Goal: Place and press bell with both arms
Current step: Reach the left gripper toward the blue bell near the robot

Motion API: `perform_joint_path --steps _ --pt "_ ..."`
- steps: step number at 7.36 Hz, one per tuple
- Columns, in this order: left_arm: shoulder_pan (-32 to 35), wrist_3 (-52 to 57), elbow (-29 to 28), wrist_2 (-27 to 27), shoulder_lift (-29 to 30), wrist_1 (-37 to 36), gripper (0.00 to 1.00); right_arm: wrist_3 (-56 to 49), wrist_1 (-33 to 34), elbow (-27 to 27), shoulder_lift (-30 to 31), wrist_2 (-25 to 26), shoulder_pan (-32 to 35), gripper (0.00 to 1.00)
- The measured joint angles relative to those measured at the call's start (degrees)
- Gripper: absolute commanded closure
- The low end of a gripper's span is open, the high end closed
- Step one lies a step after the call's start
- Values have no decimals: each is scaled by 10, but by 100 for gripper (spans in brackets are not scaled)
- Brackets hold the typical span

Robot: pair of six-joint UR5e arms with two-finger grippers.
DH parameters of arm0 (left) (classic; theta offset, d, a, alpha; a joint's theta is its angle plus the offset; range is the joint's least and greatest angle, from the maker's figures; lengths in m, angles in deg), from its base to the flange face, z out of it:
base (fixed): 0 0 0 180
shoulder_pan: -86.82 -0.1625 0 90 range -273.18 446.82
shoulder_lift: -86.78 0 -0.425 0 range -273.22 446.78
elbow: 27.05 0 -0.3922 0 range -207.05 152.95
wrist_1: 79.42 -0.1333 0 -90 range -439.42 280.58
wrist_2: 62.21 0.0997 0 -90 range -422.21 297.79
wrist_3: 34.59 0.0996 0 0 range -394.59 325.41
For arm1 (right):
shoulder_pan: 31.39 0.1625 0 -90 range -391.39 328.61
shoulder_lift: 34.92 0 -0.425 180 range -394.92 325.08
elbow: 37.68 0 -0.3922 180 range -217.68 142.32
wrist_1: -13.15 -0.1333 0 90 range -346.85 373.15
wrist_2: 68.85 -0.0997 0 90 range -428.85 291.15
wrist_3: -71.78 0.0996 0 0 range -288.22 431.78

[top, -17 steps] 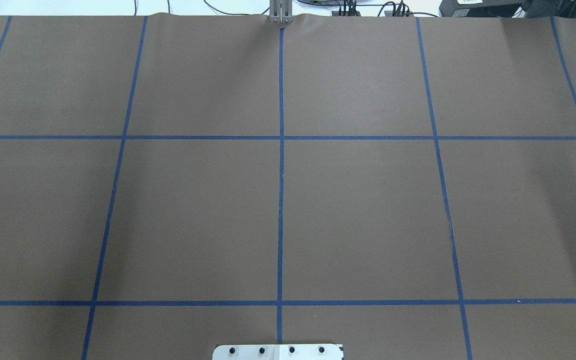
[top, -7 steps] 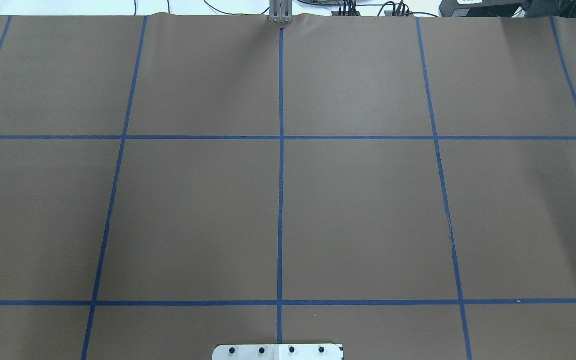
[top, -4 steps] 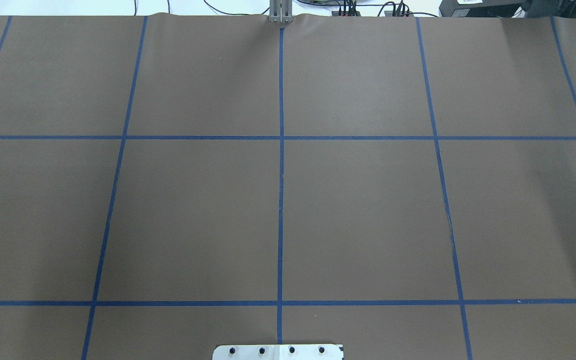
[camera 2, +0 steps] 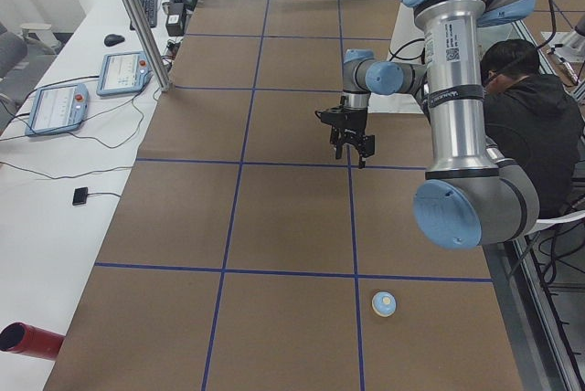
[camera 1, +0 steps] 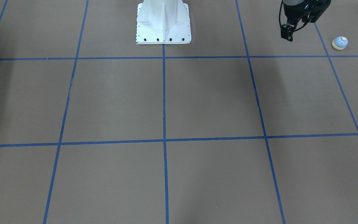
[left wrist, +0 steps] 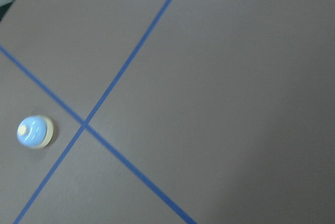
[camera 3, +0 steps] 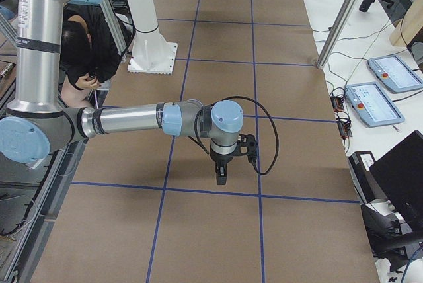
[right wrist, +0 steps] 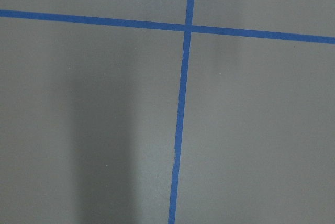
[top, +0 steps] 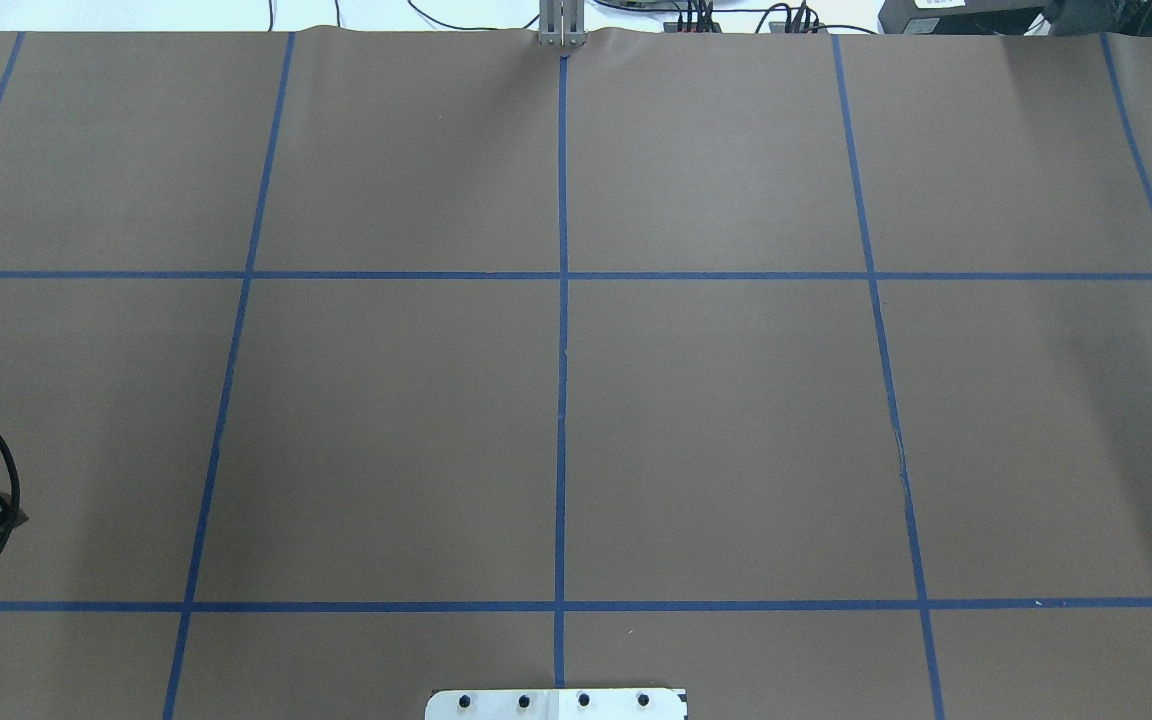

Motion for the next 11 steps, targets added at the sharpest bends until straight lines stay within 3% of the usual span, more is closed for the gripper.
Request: perform_joint_path --steps 5,7,9,11 --pt "-100 -369 -138 26 -30 -27 0 0 0 3 -1 0 0 0" --pt "-146 -489 -165 24 -59 -24 0 0 0 4 -3 0 0 0" --pt "-182 -560 -190 21 -84 -16 0 0 0 5 -4 0 0 0" --pt "-196 -584 -251 22 -101 43 0 -1 0 8 -3 0 0 0"
